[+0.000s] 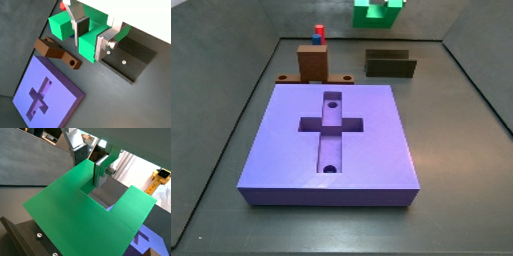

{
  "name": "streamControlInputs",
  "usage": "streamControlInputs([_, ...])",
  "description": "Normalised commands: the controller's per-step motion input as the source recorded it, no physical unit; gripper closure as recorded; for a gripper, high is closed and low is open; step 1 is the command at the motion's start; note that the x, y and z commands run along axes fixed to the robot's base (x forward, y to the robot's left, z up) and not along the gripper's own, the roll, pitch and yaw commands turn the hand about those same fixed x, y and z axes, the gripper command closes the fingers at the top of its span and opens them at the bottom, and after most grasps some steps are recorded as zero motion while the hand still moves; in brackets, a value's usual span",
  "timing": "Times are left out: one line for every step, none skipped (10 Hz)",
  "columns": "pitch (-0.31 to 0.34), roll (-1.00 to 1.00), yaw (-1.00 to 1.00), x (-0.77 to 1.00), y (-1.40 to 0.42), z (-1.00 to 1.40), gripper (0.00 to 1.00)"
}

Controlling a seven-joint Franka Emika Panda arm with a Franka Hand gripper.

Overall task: Pick up the green object. Move up. Place the green object on the fixture. Regrasp the green object. Move to above the board. Insert the green object.
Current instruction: Place the green object on the fixture.

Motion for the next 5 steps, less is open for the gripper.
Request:
streamControlInputs([-0.020, 0.00, 0.00, 0.55, -0.20, -0.06, 1.00])
streamControlInputs([-0.043, 0.26, 0.00, 1.00, -0.41, -0.09, 1.00])
streamControlInputs([-0.226, 0.14, 0.00, 1.00, -0.34, -0.21, 1.00])
streamControlInputs([-0.260, 0.11, 0.00, 0.96, -0.28, -0.24, 1.00])
streamControlInputs([-0.217, 0.05, 0.00, 0.85, -0.07, -0.31, 1.00])
